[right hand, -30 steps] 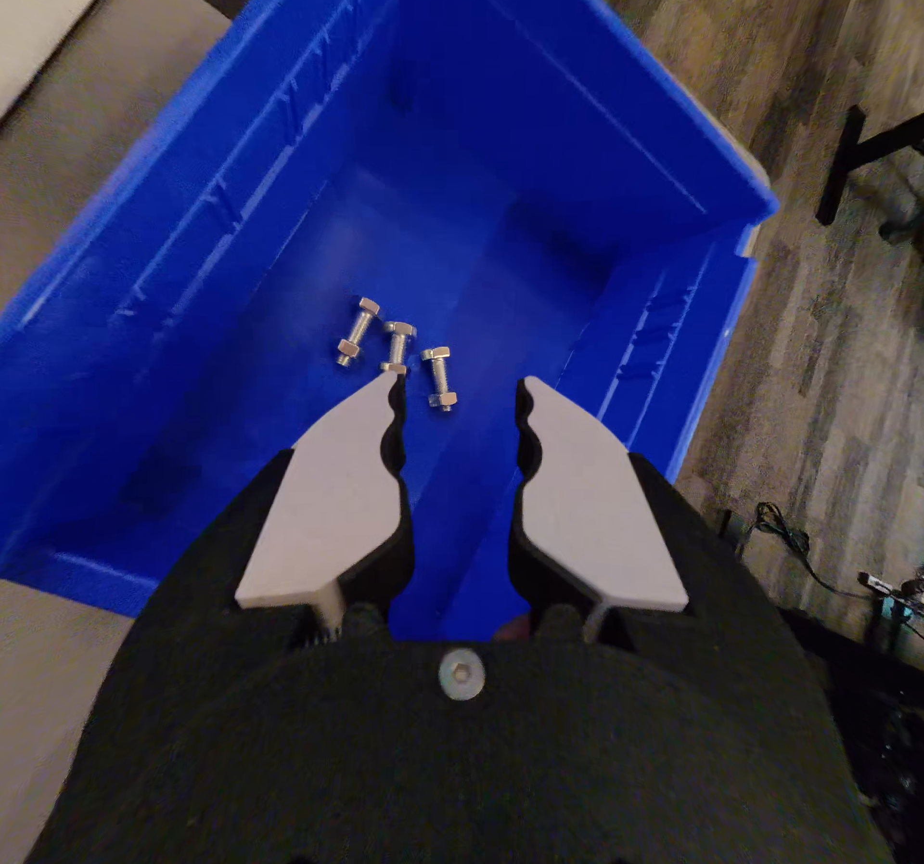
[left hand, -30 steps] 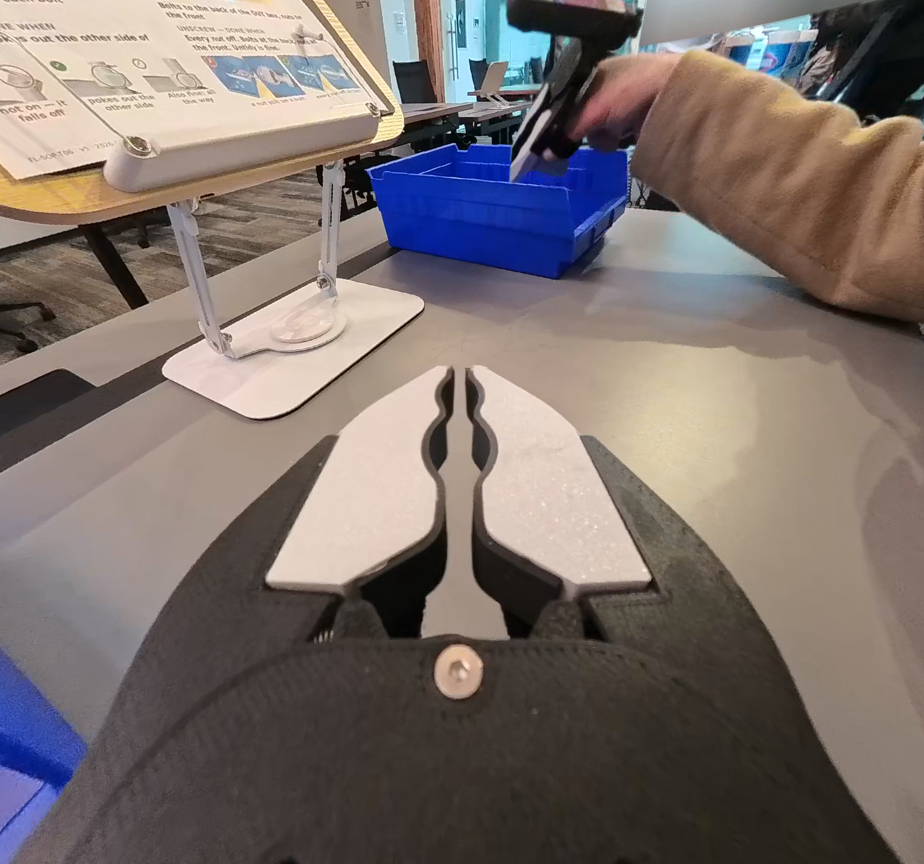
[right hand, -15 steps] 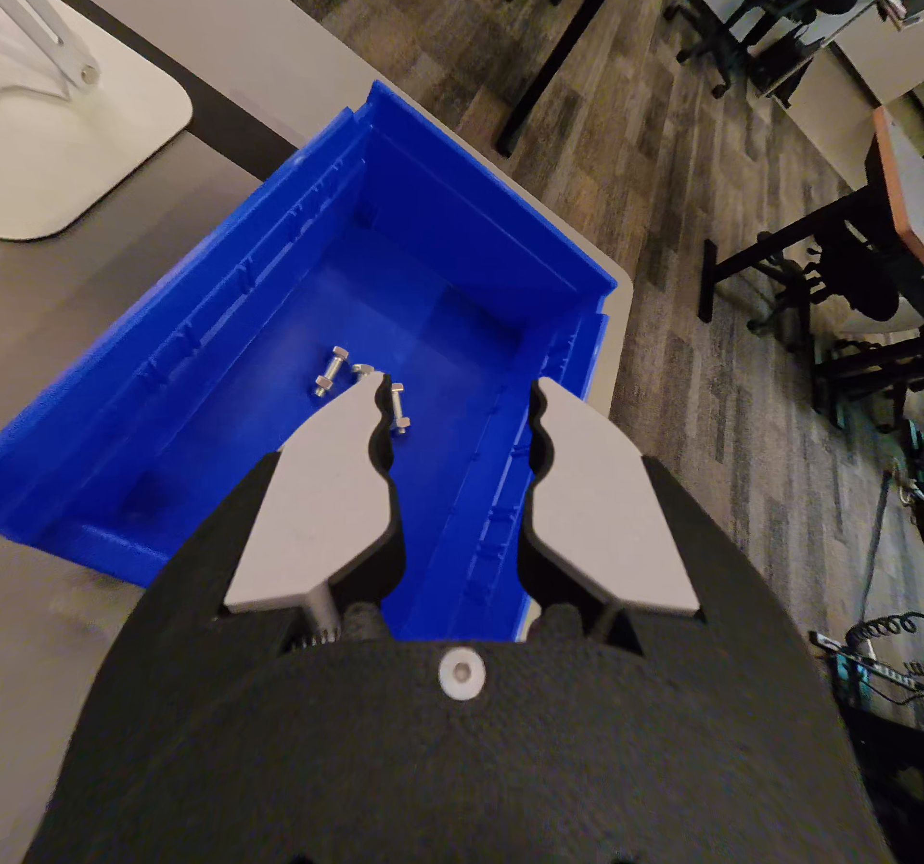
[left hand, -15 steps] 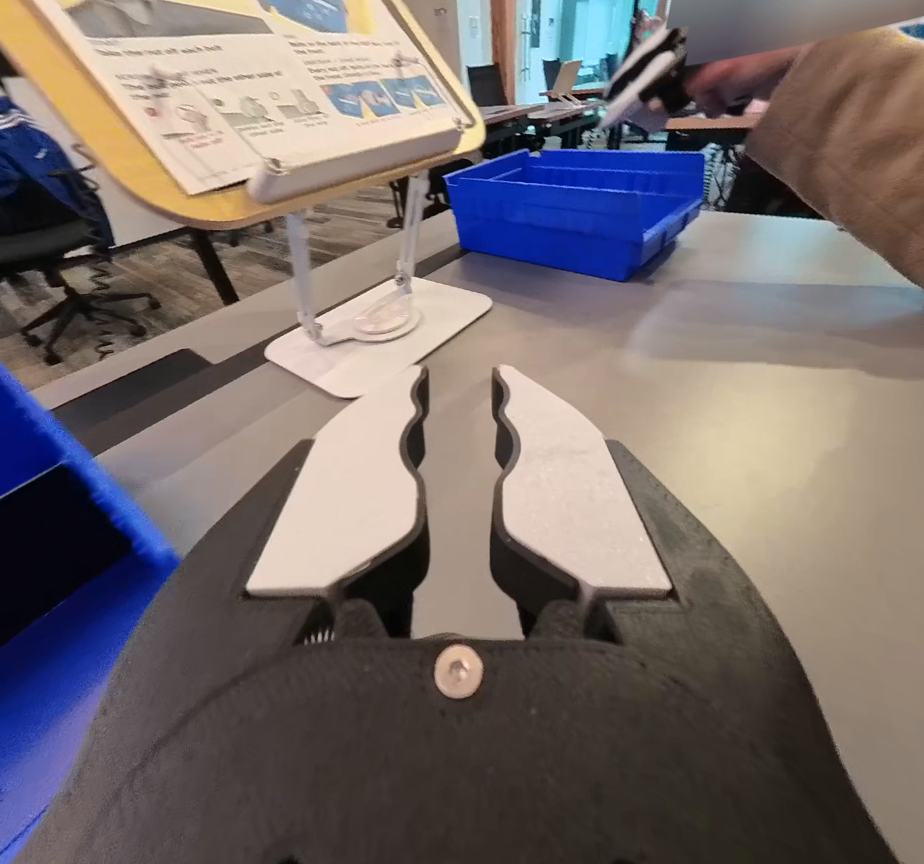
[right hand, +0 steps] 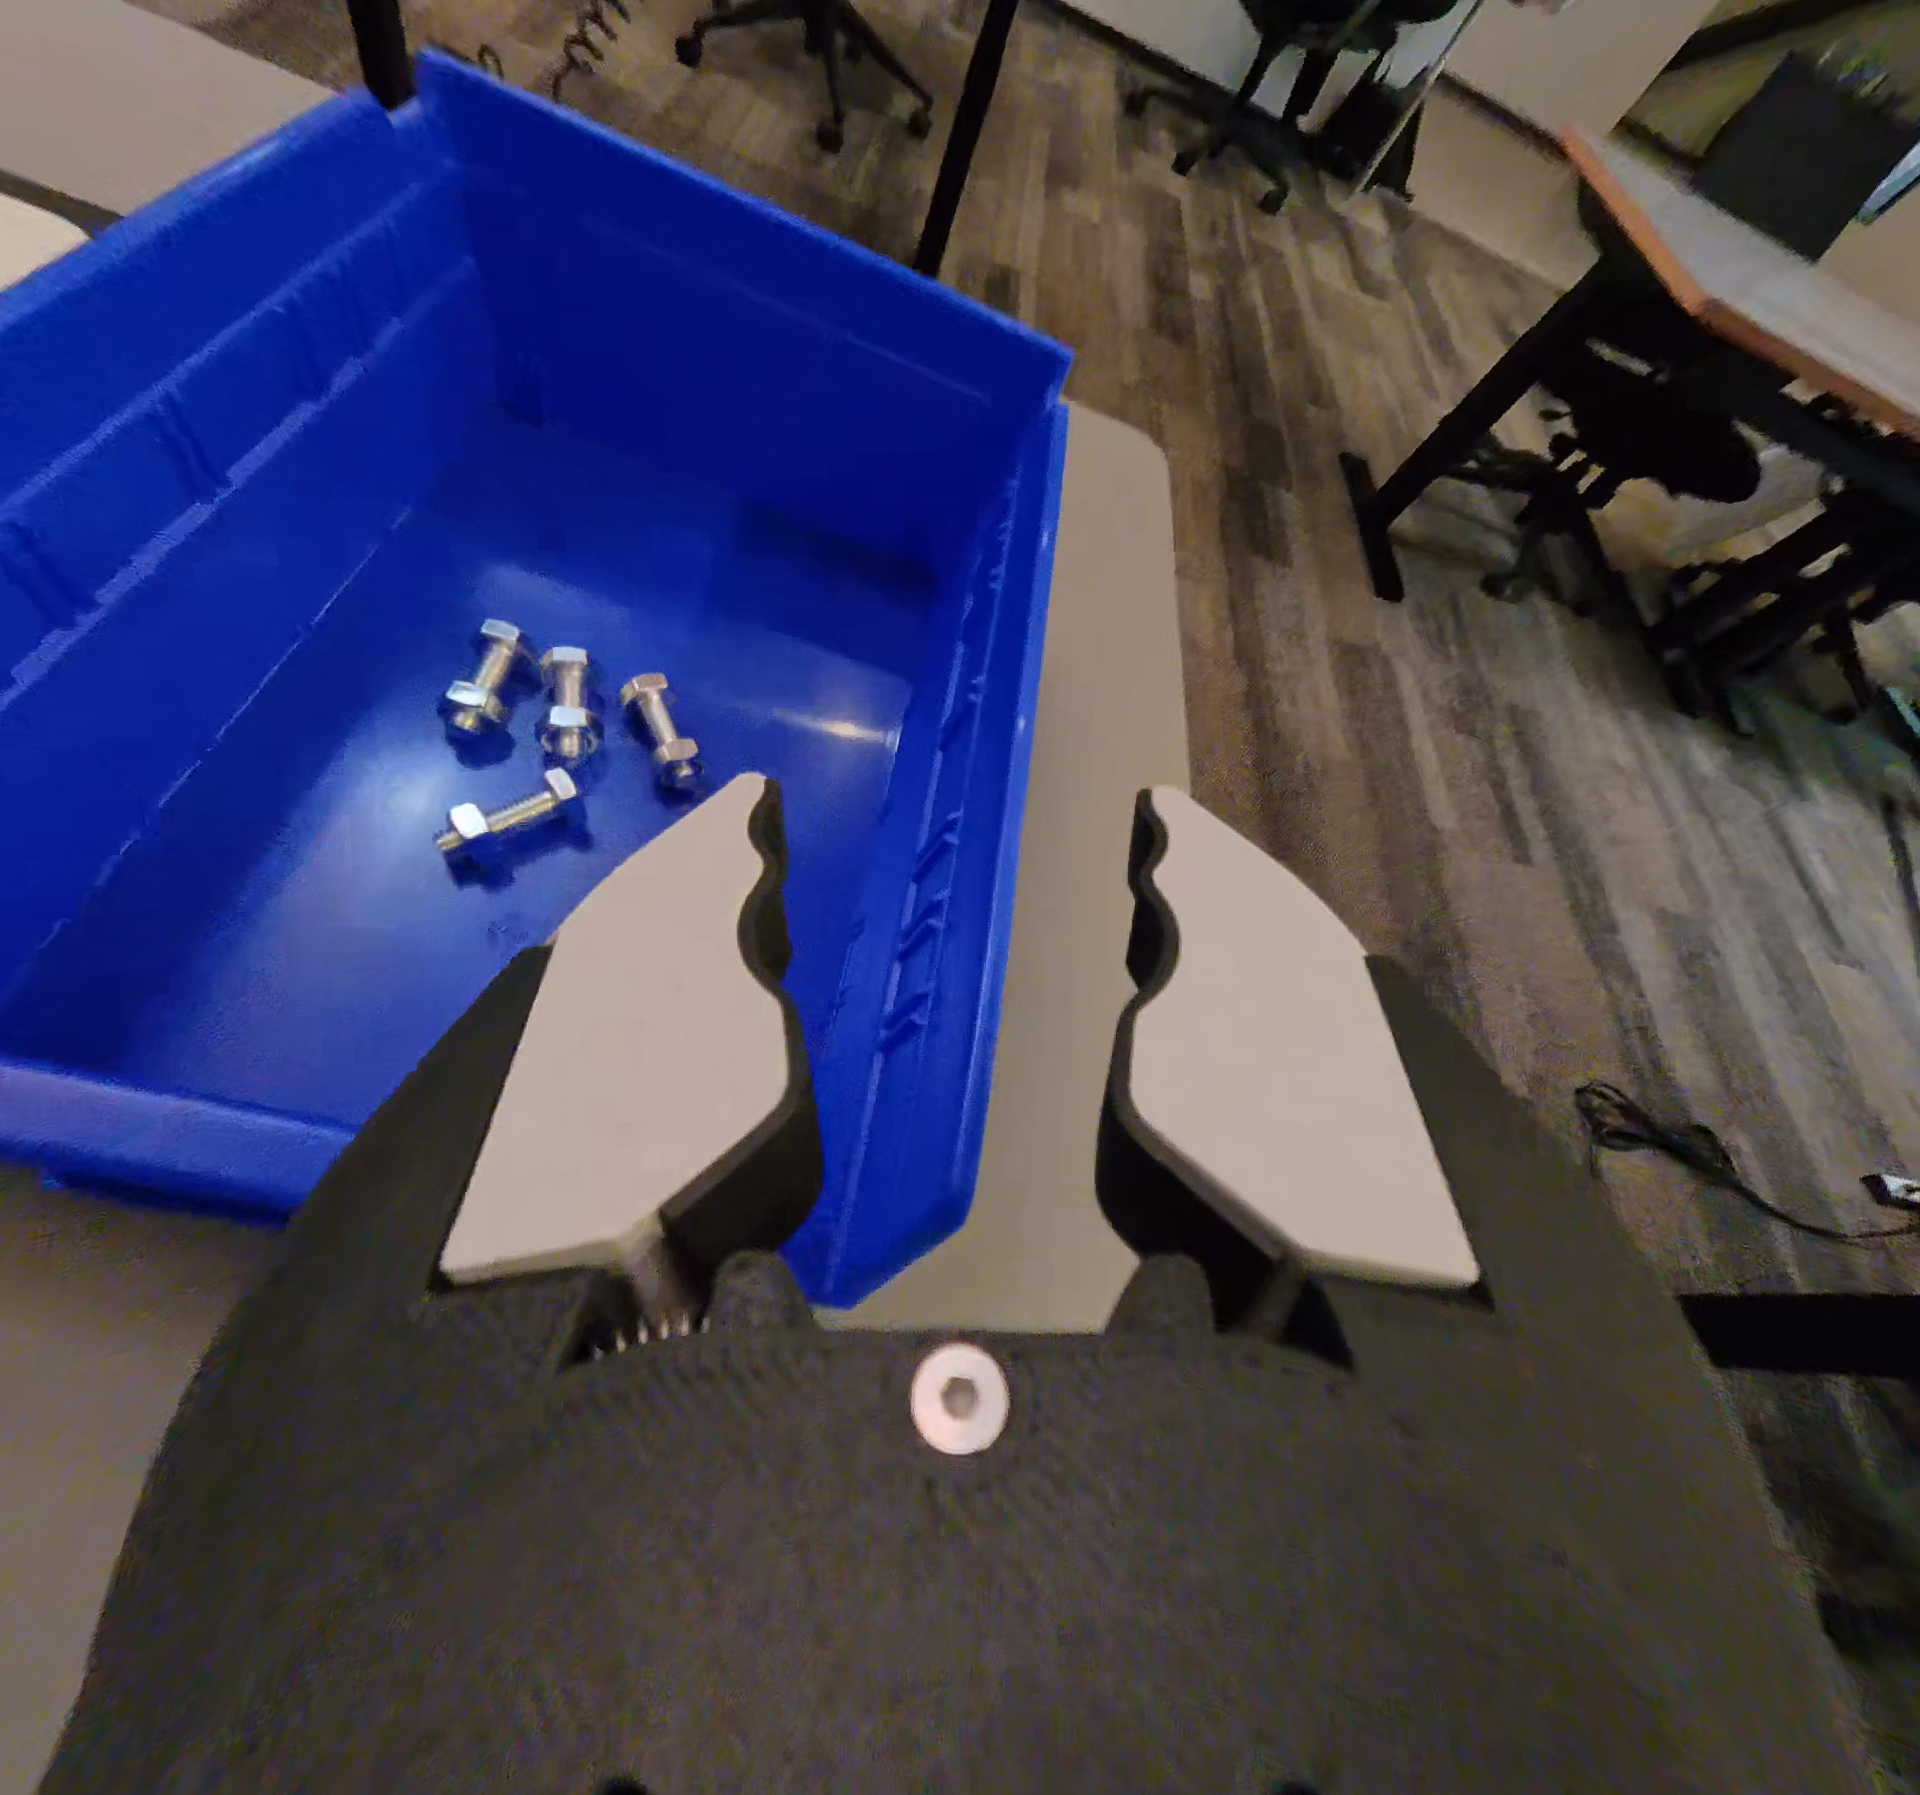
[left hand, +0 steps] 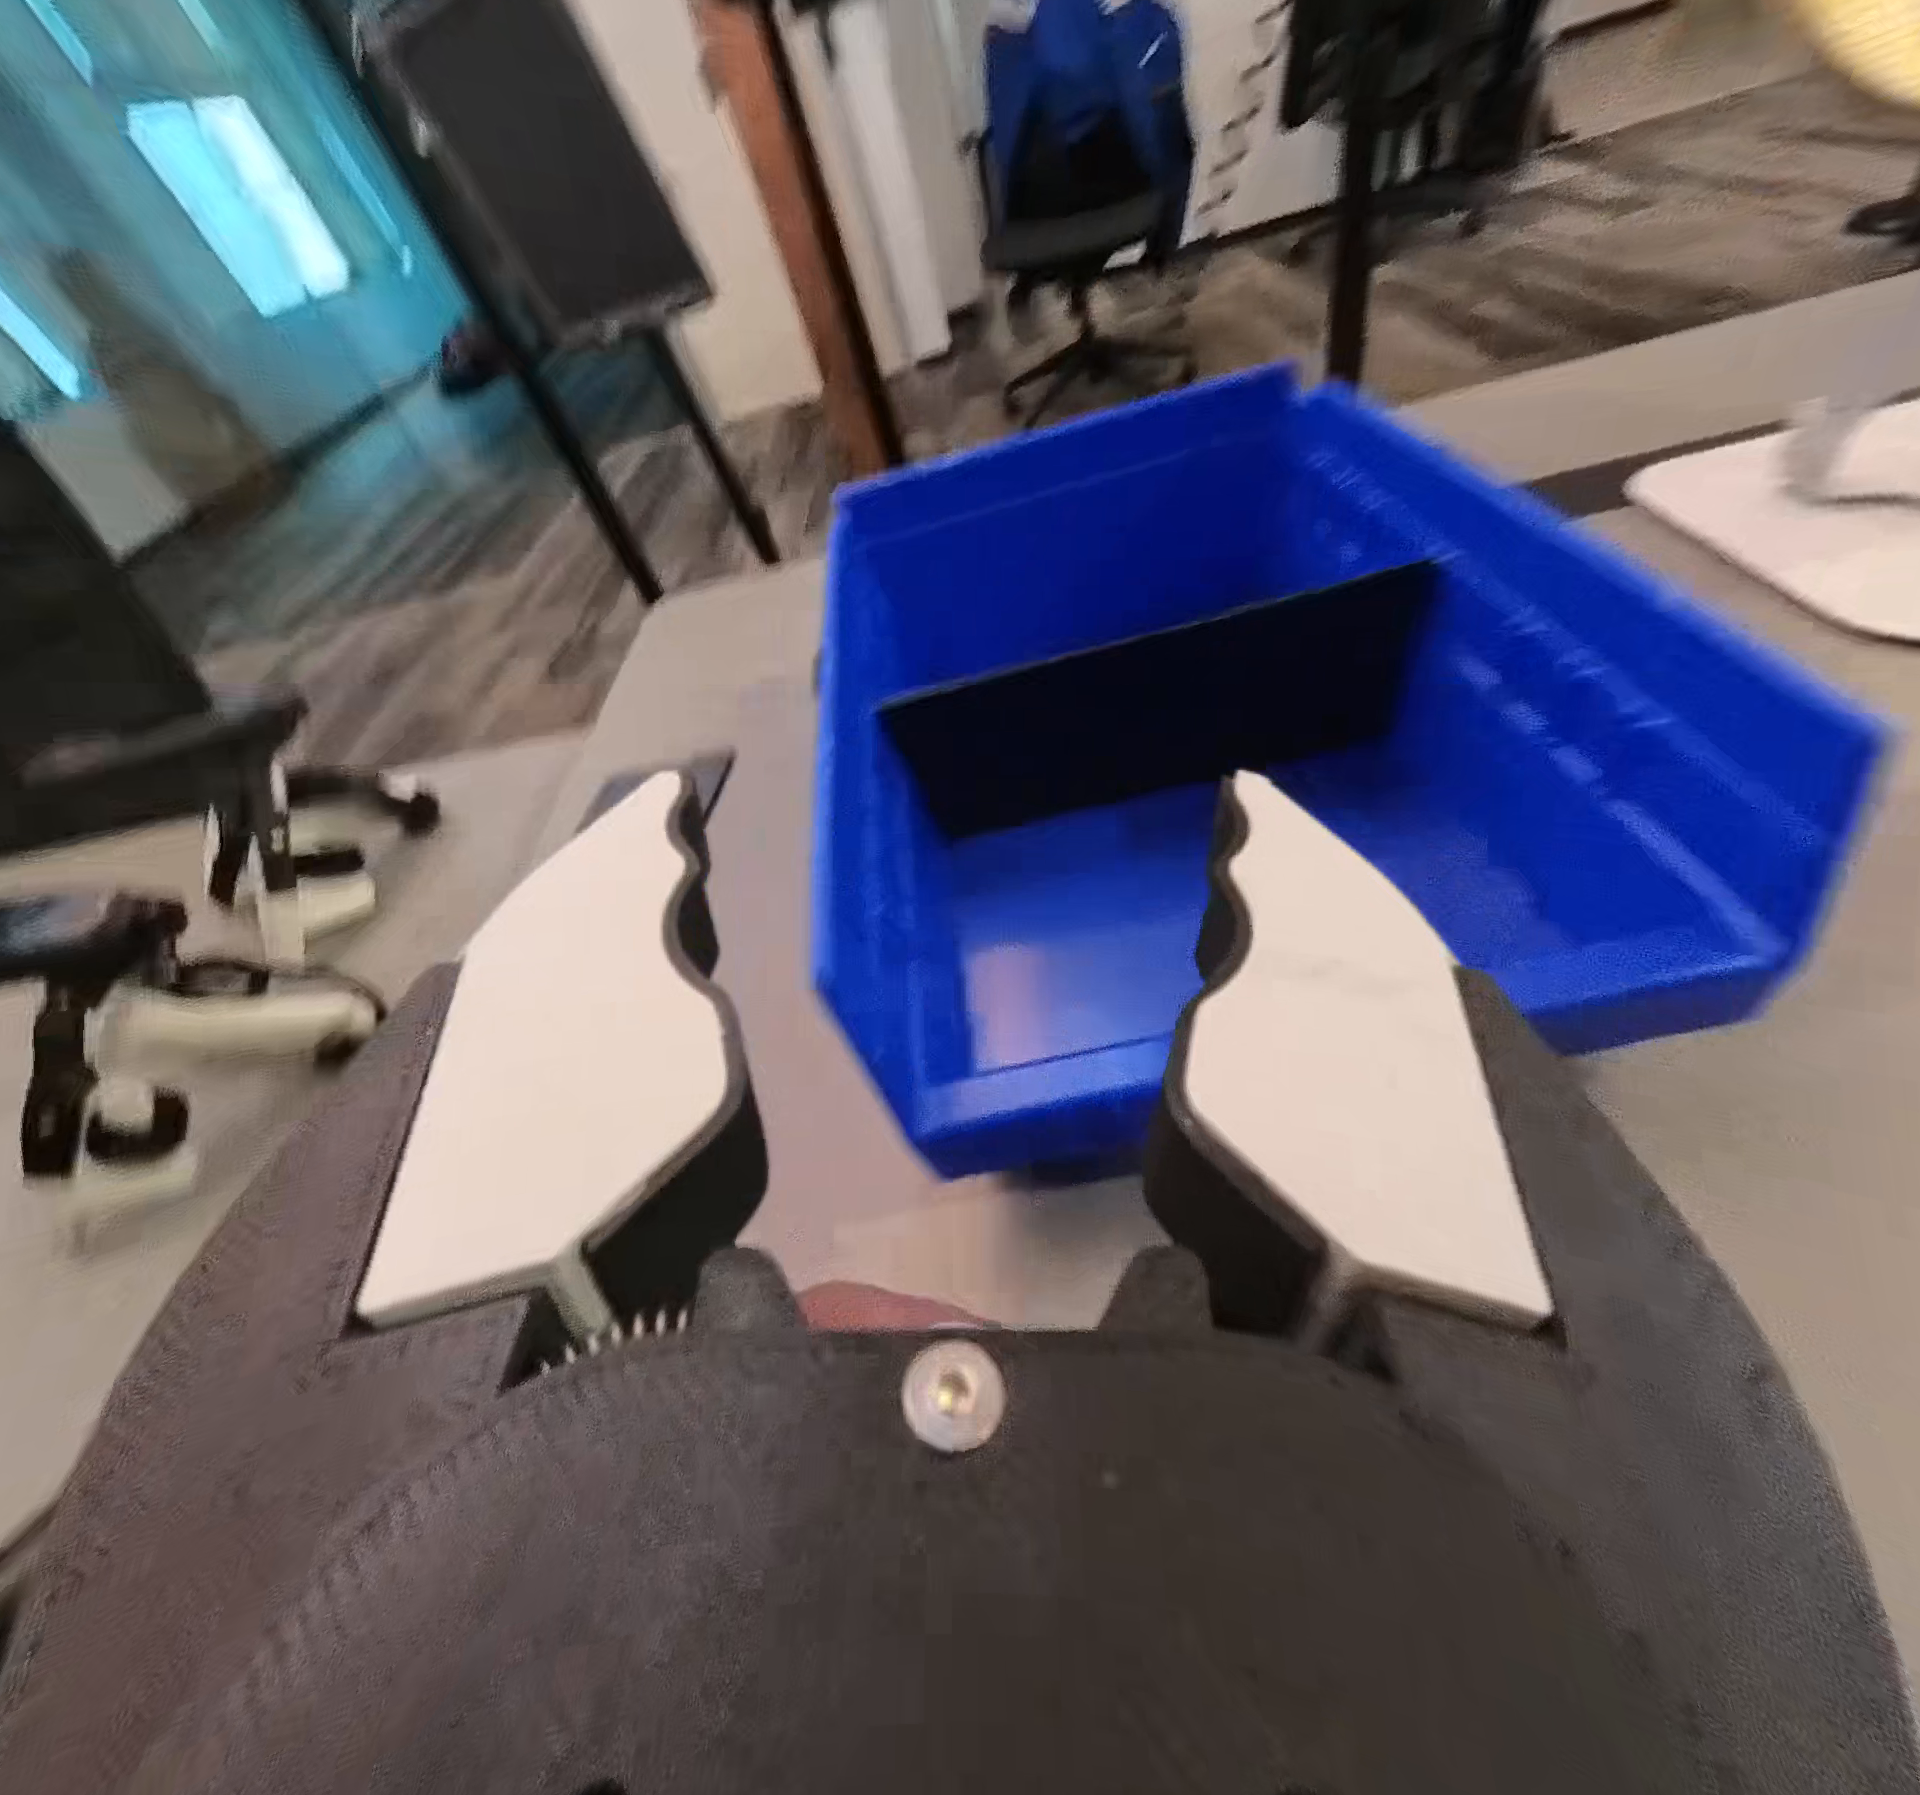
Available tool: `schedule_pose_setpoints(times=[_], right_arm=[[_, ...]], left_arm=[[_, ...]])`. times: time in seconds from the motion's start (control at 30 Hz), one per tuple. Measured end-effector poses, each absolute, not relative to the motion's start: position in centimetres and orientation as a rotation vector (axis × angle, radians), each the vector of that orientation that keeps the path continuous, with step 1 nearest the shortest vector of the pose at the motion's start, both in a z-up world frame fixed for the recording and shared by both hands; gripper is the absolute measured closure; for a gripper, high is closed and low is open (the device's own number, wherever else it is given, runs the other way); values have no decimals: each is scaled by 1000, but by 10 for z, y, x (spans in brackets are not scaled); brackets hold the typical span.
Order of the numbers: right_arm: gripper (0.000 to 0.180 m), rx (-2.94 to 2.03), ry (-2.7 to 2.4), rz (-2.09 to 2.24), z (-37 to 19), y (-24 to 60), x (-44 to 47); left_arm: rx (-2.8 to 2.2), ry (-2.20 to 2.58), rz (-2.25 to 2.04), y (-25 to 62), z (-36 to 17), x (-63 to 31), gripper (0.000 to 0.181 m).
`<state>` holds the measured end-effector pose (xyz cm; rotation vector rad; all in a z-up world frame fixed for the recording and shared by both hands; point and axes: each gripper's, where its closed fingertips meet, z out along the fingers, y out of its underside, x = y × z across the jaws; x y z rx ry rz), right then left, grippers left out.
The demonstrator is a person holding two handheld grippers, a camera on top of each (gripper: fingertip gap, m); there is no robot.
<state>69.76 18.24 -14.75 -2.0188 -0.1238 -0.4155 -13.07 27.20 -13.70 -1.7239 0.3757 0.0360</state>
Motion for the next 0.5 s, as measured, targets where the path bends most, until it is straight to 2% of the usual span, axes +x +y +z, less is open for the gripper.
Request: schedule_pose_setpoints(times=[0.03,0.2,0.3,0.37,0.5], right_arm=[[115,-2048,-123,-408,-156,182,699],[118,-2151,-114,-296,-187,184,693],[117,-2167,-99,-333,-197,188,697],[126,-2179,-84,-381,-199,188,703],[133,-2201,-53,-389,-212,192,711]], left_arm=[[-1782,331,38,279,-149,-147,84],[-1977,237,-64,302,-199,-177,81],[-2033,249,-147,312,-216,-172,83],[-2061,240,-226,318,-222,-169,85],[-2062,233,-294,330,-223,-168,89]])
